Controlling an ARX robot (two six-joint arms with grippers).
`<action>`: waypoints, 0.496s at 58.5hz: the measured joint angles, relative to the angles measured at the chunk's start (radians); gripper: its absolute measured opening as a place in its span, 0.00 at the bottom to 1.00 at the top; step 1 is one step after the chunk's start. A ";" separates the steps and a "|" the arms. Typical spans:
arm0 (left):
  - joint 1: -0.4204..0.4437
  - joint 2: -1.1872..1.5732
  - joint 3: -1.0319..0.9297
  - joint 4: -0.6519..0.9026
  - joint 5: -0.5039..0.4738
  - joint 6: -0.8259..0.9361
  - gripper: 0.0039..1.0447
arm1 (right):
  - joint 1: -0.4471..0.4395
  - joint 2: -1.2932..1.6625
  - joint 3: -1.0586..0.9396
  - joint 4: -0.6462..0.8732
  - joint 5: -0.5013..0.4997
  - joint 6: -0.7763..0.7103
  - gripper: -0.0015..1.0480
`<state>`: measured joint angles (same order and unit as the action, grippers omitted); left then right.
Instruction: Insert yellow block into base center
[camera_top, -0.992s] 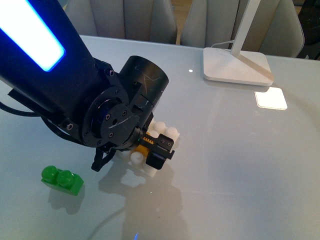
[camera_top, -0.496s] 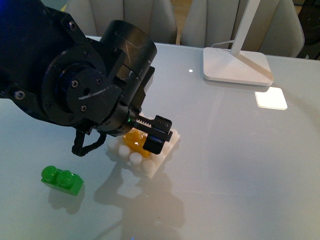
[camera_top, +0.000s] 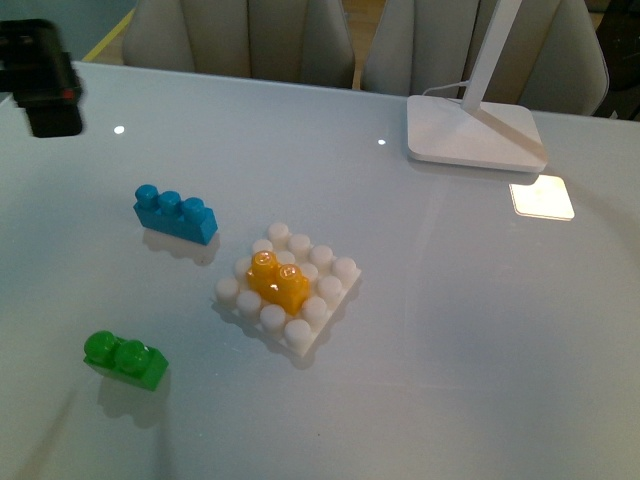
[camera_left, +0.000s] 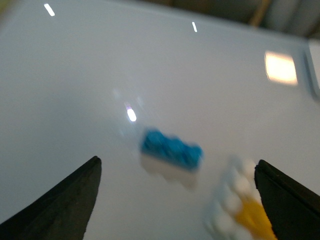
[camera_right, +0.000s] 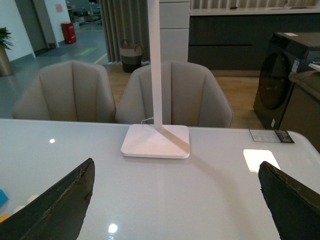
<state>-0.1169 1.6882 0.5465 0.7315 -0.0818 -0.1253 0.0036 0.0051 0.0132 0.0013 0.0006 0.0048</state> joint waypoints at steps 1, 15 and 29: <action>0.012 0.001 -0.062 0.146 -0.008 0.032 0.75 | 0.000 -0.001 0.000 0.000 0.000 0.000 0.92; 0.047 -0.231 -0.308 0.469 0.015 0.106 0.27 | 0.000 -0.001 0.000 0.000 0.000 0.000 0.92; 0.114 -0.481 -0.412 0.333 0.077 0.114 0.02 | 0.000 -0.001 0.000 0.000 0.000 0.000 0.92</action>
<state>-0.0032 1.2068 0.1345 1.0641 -0.0051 -0.0113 0.0036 0.0044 0.0132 0.0010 0.0006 0.0051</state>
